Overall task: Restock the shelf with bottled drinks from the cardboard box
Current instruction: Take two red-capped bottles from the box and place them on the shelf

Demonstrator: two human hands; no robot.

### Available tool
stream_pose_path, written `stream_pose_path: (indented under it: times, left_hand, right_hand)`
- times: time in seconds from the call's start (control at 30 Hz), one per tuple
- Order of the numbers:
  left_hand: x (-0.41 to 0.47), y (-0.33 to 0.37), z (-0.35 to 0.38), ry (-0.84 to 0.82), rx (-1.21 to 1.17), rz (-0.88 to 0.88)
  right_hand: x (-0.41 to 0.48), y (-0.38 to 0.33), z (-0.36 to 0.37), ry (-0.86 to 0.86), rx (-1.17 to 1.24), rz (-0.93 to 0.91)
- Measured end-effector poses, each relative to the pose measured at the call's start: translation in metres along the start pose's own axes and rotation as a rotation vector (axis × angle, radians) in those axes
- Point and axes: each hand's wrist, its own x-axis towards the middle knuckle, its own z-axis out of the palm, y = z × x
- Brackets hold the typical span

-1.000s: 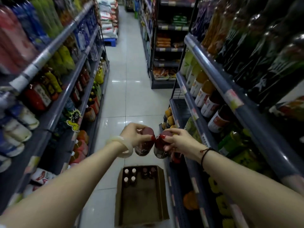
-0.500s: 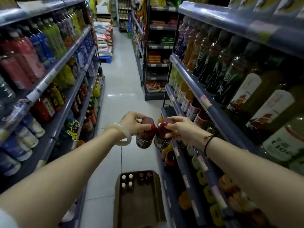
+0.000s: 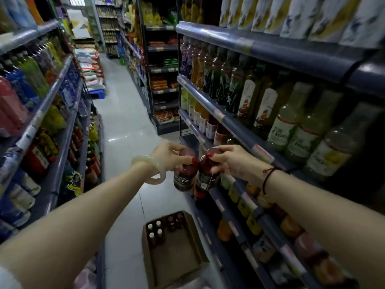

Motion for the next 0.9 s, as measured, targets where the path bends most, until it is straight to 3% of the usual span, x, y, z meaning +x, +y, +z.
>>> stream_pose_path:
  times: [0.23,0.9]
  left_hand:
    - [-0.028,0.044,0.031,-0.137,0.027,0.145]
    - [-0.104,0.178,0.139,-0.453,0.039,0.494]
  right_hand:
    - [-0.073,0.012,-0.034,0.190,0.029,-0.019]
    - [-0.278,0.037,-0.133,0.463,0.142,-0.117]
